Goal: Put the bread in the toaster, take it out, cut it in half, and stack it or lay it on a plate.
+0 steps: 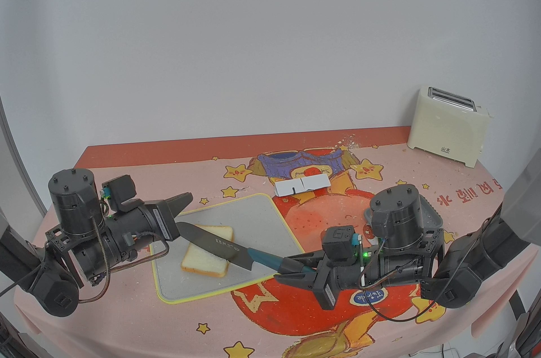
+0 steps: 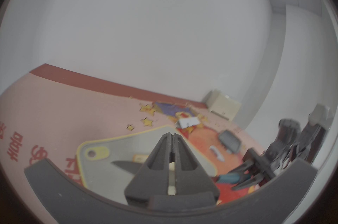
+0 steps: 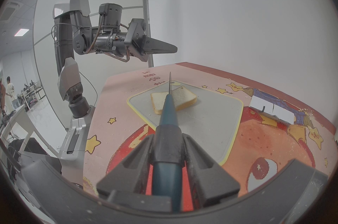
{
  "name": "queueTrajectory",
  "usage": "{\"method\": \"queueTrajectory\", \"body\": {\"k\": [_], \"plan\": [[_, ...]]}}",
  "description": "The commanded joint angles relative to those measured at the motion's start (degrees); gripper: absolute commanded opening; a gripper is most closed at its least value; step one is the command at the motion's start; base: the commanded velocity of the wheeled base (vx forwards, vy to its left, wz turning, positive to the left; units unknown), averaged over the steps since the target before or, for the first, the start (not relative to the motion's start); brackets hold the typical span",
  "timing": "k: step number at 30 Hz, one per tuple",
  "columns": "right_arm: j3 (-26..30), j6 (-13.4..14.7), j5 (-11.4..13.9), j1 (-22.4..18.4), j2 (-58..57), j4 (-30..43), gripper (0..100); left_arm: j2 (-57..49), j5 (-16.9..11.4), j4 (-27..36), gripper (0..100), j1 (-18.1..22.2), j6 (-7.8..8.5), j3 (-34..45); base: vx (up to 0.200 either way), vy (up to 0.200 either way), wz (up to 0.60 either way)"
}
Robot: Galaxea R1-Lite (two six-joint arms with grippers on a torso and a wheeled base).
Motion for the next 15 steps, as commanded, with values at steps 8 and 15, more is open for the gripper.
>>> {"method": "queueTrajectory", "body": {"k": [8, 15], "plan": [[0.09, -0.04, -0.89, 0.36, 0.11, -0.07, 0, -4.35, 8.43, 18.06, 0, -0.07, 10.47, -5.44, 0.000, 0.000, 0.00], [0.09, -0.04, -0.89, 0.36, 0.11, -0.16, 0, -4.08, 8.17, 17.97, 0, -0.16, 10.29, -5.17, 0.000, 0.000, 0.00]]}}
